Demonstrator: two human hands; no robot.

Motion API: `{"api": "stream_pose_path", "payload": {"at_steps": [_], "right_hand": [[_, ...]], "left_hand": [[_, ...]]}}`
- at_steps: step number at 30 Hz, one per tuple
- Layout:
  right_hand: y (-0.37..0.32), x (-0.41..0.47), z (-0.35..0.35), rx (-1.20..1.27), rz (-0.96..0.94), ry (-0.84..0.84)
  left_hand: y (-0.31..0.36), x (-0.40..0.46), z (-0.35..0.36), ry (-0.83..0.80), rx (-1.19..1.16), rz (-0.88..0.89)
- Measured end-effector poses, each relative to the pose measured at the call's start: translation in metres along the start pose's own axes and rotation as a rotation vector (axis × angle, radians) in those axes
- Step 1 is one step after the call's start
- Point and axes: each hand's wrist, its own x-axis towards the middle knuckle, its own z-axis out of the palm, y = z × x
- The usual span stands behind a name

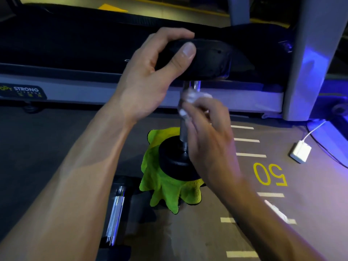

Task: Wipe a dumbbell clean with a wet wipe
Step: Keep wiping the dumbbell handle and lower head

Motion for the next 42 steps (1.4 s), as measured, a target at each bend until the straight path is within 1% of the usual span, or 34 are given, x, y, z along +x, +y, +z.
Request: {"api": "stream_pose_path", "payload": {"at_steps": [3, 8, 11, 13, 14, 16, 18, 21, 23, 28, 33, 35, 38, 39, 42], "right_hand": [[0.002, -0.019, -0.005, 0.049, -0.022, -0.089], [0.003, 0.015, 0.0, 0.014, -0.004, -0.032], [0.005, -0.018, 0.002, 0.095, -0.048, -0.115], [0.007, -0.023, -0.003, 0.138, -0.075, -0.16], [0.009, -0.015, -0.004, 0.132, -0.073, -0.158], [0.01, 0.009, -0.005, 0.075, -0.043, -0.105], [0.007, 0.012, -0.003, 0.092, -0.014, -0.071], [0.003, -0.024, -0.004, 0.195, -0.003, -0.135], [0.003, -0.034, -0.009, 0.215, 0.01, -0.165], [0.0, 0.01, -0.007, 0.178, 0.064, -0.052], [0.0, -0.034, -0.008, 0.273, 0.059, -0.171], [0.005, -0.021, -0.011, 0.288, 0.048, -0.151], [0.008, 0.007, -0.007, 0.297, 0.107, -0.102], [0.006, 0.003, -0.005, 0.305, 0.104, -0.108], [0.001, -0.035, -0.006, 0.305, 0.077, -0.219]], "left_hand": [[-0.001, 0.001, 0.0, 0.011, -0.006, 0.0], [-0.003, 0.004, 0.004, 0.006, -0.018, -0.013], [-0.005, 0.006, 0.003, 0.015, -0.006, -0.012], [-0.005, 0.006, 0.002, 0.023, -0.007, -0.01], [-0.005, 0.005, 0.002, 0.022, -0.013, -0.01], [-0.004, 0.003, 0.003, 0.017, -0.026, -0.014], [-0.003, 0.001, 0.003, 0.012, -0.029, -0.014], [-0.002, 0.0, 0.002, 0.026, -0.021, -0.01], [-0.001, -0.001, 0.003, 0.037, -0.027, -0.006], [0.001, -0.003, 0.005, 0.003, -0.028, -0.01], [-0.003, -0.001, 0.001, 0.029, -0.052, -0.017], [-0.004, -0.002, 0.002, 0.026, -0.059, -0.012], [-0.003, -0.001, 0.004, 0.026, -0.047, -0.009], [-0.004, 0.0, 0.003, 0.033, -0.037, -0.006], [-0.007, 0.001, 0.001, 0.06, -0.054, -0.003]]}}
